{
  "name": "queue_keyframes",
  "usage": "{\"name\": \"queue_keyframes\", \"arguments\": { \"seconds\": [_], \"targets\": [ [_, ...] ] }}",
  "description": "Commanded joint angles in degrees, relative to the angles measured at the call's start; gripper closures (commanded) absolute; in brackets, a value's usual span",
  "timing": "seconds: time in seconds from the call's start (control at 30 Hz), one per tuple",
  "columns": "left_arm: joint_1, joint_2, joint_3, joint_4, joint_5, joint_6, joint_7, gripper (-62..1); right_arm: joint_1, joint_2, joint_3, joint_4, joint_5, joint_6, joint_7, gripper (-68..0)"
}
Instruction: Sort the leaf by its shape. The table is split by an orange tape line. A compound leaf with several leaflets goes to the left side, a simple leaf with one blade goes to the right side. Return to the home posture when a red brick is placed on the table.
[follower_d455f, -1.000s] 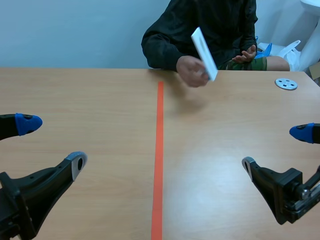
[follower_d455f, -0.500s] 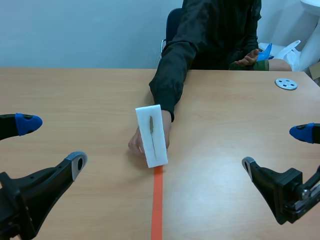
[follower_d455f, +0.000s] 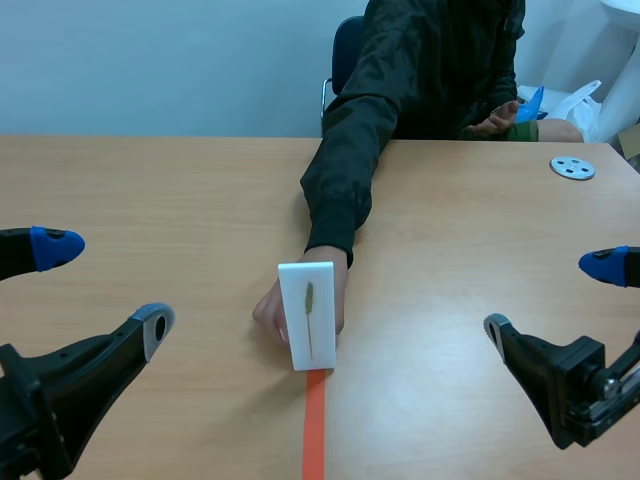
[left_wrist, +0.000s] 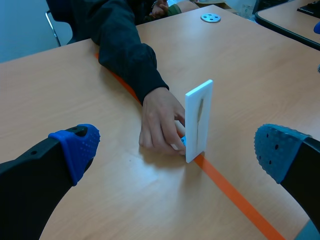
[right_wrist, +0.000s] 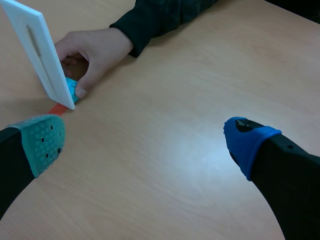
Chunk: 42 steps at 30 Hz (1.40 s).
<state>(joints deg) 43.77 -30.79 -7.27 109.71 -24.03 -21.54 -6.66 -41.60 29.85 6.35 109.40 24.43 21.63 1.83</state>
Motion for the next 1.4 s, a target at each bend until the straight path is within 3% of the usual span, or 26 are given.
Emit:
{"name": "queue_keyframes", "arguments": {
  "seconds": [0.0, 0.47, 0.83, 1.13, 1.37],
  "targets": [
    [-0.48, 0.11, 0.22, 0.59, -0.37, -0.22, -0.79, -62.3, 0.66, -0.02, 0.59, 0.70, 0.42, -0.22, 0.66, -67.9],
    [-0.48, 0.11, 0.22, 0.59, -0.37, -0.22, -0.59, -62.3, 0.66, -0.02, 0.59, 0.70, 0.42, -0.22, 0.66, -67.9],
    [-1.16, 0.13, 0.22, 0.59, -0.22, -1.92, 6.75, -62.3, 0.66, -0.02, 0.59, 0.70, 0.39, -0.22, 0.66, -67.9],
    [-4.83, 0.26, 1.90, -1.16, 5.05, -4.15, 7.96, -62.3, 0.66, -0.02, 0.59, 0.70, 0.42, -0.22, 0.61, -67.9],
    [-10.67, 0.31, 7.08, -8.24, 7.41, -4.83, 7.28, -62.3, 0.66, -0.02, 0.59, 0.70, 0.42, -0.22, 0.61, -67.9]
  ]
}}
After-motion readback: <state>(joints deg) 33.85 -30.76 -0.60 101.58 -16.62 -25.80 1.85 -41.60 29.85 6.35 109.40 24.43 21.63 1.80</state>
